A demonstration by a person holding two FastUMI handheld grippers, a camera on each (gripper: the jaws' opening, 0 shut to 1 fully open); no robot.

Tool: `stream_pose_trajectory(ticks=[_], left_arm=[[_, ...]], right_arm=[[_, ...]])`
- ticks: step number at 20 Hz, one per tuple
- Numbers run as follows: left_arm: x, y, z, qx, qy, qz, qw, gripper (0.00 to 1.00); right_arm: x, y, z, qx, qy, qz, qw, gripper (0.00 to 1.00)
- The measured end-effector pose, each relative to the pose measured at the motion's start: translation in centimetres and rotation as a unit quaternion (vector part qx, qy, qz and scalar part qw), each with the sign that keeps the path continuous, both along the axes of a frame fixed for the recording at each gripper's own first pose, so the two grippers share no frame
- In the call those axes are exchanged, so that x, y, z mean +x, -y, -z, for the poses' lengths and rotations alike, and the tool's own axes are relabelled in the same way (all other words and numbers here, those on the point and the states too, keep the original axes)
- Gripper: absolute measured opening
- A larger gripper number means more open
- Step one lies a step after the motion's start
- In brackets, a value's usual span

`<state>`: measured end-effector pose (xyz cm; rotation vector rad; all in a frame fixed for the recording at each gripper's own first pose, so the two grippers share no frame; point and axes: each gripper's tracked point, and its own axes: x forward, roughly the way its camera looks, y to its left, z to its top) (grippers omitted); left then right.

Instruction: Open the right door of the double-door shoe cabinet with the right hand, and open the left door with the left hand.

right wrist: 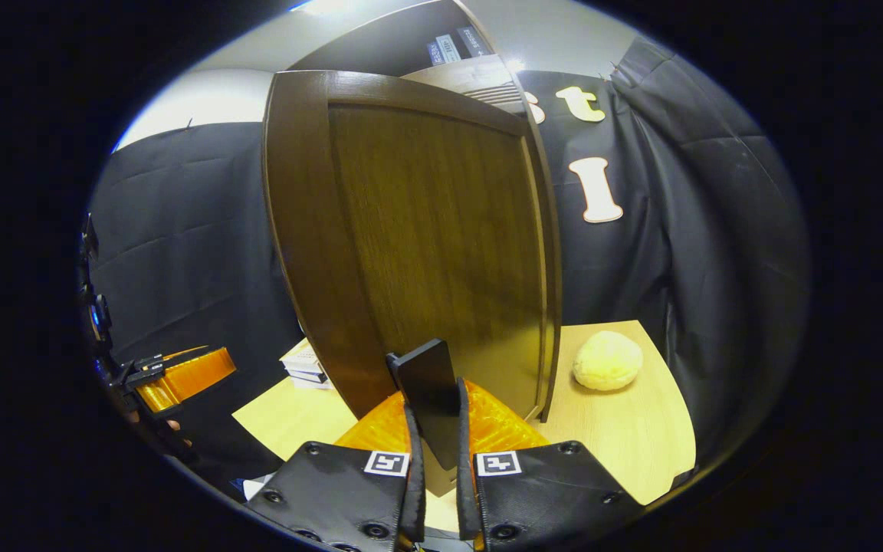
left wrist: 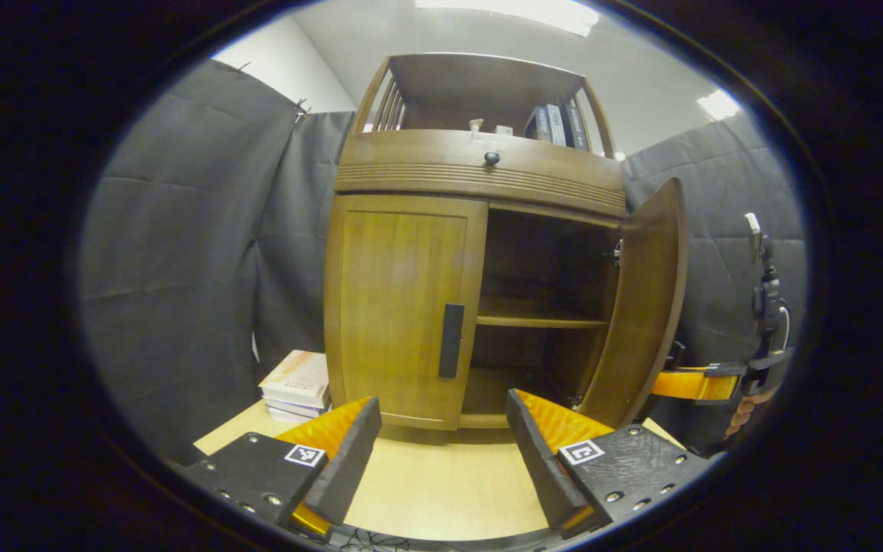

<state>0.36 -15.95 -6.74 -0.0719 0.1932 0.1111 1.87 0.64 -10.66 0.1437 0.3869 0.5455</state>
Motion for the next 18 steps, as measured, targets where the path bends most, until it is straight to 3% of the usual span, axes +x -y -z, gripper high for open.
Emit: stream_pose_trajectory(ticks=[10,18], left_arm=[[-2.3,4.5,-0.1,0.005,-0.006,-0.044,0.999,0.96],[-2.2,4.5,-1.0,0.011,0.003,-0.058,0.998,0.96]], right_arm=[[0.3,6.0,-0.1,0.015,0.011,-0.039,0.999,0.18],[1.7,10.4,0.3,0.030,0.010,-0.002,0.999,0.16]])
